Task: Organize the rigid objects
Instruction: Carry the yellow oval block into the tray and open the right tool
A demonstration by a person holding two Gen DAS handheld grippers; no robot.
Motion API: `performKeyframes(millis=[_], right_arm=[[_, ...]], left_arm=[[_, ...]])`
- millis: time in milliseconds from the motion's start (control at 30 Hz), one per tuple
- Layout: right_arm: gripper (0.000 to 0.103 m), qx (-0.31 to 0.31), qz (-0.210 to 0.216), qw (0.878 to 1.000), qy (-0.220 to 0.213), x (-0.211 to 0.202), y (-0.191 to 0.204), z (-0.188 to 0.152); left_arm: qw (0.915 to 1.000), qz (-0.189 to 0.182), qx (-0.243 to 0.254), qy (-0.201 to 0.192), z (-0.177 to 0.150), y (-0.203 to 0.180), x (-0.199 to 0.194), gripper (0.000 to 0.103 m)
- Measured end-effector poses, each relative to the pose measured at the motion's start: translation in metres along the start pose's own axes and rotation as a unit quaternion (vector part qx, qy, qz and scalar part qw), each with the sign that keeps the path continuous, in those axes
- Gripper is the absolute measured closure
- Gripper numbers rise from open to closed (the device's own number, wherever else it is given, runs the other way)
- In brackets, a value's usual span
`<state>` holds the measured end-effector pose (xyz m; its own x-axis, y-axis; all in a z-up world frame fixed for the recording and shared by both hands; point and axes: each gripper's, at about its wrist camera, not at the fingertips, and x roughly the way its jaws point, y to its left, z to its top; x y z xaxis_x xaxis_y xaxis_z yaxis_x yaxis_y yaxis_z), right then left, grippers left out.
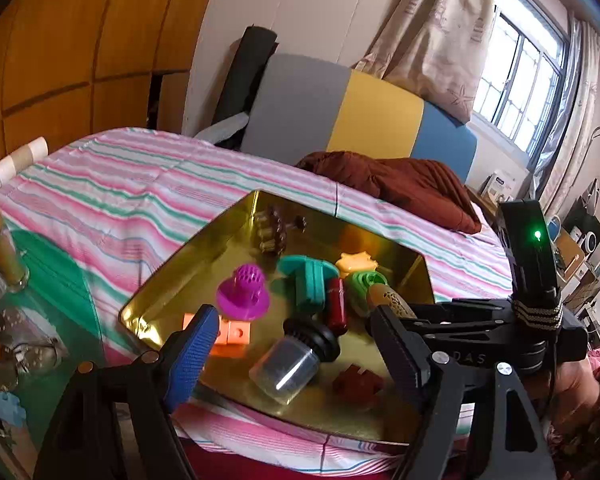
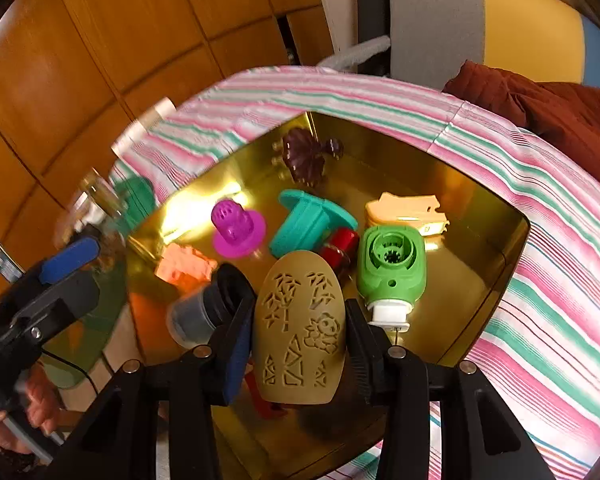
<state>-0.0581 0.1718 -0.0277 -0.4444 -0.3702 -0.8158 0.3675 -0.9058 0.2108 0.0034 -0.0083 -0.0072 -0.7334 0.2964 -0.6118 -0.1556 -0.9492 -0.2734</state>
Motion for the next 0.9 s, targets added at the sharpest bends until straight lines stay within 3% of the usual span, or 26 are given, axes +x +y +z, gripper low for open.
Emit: performKeyframes(millis=[300,400,800,900], right_arm=[[0.059,0.004,-0.084,0.995,0.051,0.027,0.007,-0.001],[0.058,0.036,-0.093,0.992,0.074,0.034,0.003,-0.006],[0.031,0.04,-0.127,0.991,-0.005,-0.009,0.007,-0.019],[0.031,0.033,-0.143,0.989,-0.013,-0.013,0.016,-0.015]], left_arm=[[0.9997,0.009,0.003,0.02,-0.009,0.003,0.011,0.023],[0.9996,0.009,0.001,0.026,-0.009,0.004,0.012,0.023],[0.9994,-0.02,-0.008,0.028,-0.005,-0.001,0.016,0.023],[0.9995,-0.026,-0.004,0.017,-0.003,-0.006,0.01,0.023]])
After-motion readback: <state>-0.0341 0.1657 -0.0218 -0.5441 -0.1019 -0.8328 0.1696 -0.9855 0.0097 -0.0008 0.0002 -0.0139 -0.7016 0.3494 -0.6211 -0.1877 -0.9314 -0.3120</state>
